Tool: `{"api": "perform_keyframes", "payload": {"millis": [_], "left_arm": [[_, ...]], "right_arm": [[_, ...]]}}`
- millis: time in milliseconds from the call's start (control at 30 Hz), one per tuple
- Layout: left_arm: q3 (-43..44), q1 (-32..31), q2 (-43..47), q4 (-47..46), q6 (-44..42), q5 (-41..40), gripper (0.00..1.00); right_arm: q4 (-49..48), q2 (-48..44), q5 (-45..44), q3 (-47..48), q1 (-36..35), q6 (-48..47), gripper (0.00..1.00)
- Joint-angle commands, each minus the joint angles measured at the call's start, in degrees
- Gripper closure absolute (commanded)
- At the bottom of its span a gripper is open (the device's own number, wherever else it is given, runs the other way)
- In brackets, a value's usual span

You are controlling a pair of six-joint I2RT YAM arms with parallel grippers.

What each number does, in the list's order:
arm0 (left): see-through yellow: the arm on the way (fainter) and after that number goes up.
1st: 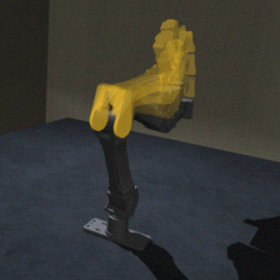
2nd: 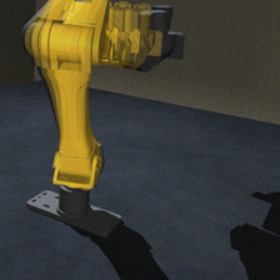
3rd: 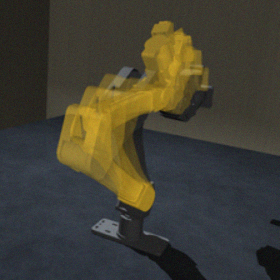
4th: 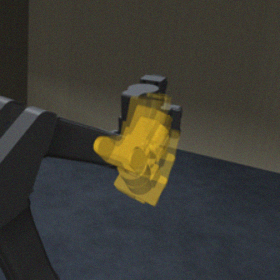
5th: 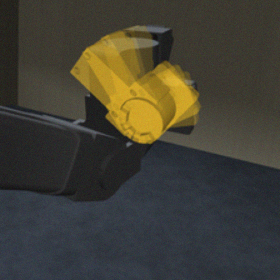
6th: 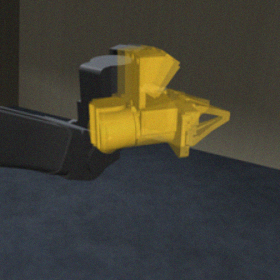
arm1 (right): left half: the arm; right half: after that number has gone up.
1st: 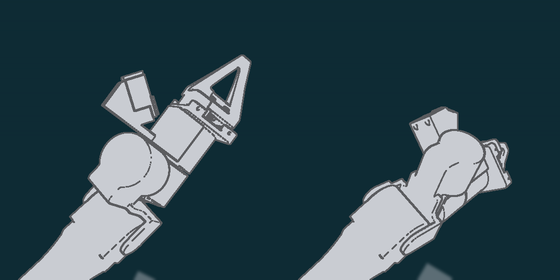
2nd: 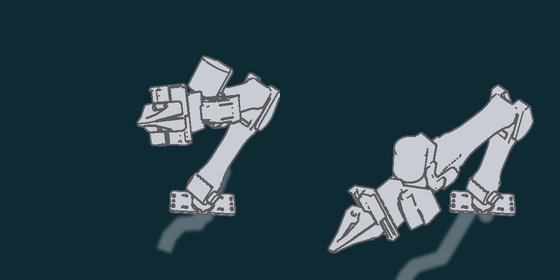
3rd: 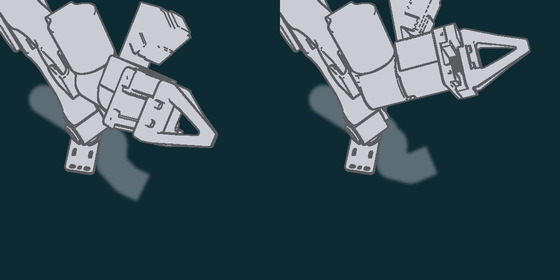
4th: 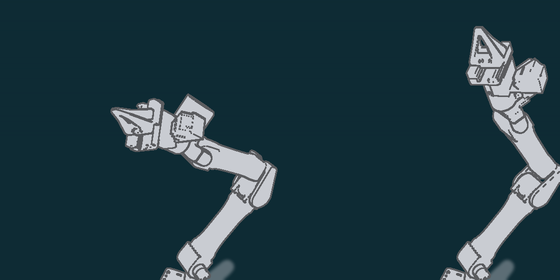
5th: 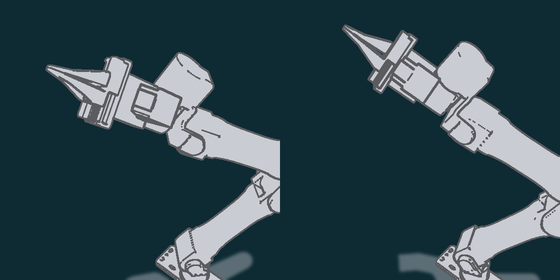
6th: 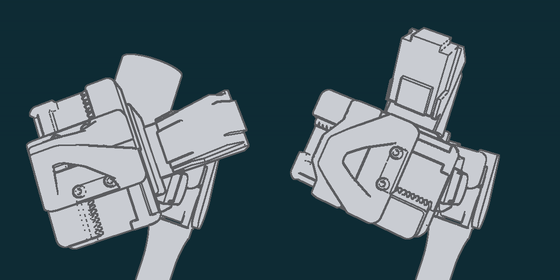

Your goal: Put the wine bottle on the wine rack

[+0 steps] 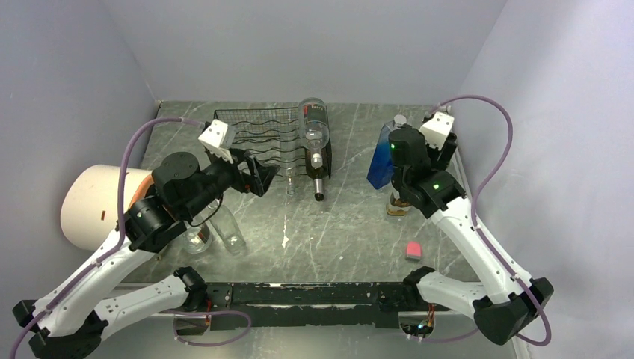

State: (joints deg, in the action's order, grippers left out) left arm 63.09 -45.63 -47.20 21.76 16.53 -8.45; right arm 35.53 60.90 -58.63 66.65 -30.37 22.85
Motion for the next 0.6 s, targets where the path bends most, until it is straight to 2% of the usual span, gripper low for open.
{"api": "perform_keyframes", "payload": {"millis": [0, 167, 300, 500, 567], "left_arm": [[0.3, 0.2, -0.1, -3.1, 0.7, 1.9, 0.01], [0.5, 0.2, -1.2, -3.5, 0.7, 2.7, 0.01], [0.4, 0.2, -2.0, -4.1, 0.8, 3.1, 0.01], [0.1, 0.2, -3.5, -5.8, 0.3, 4.2, 0.01], [-0.3, 0.1, -4.5, -7.2, -0.3, 5.2, 0.02]], "right_arm": [[4.3, -0.6, 4.0, -3.2, 1.3, 5.6, 0.25], [5.1, -0.8, 5.7, -5.3, 1.2, 7.0, 0.49], [5.9, -1.4, 5.4, -5.3, 1.3, 7.0, 0.62], [4.6, -4.1, 7.6, -5.6, 1.2, 3.2, 0.96], [3.1, -5.6, 10.9, -5.7, 1.2, 0.7, 1.0]]}}
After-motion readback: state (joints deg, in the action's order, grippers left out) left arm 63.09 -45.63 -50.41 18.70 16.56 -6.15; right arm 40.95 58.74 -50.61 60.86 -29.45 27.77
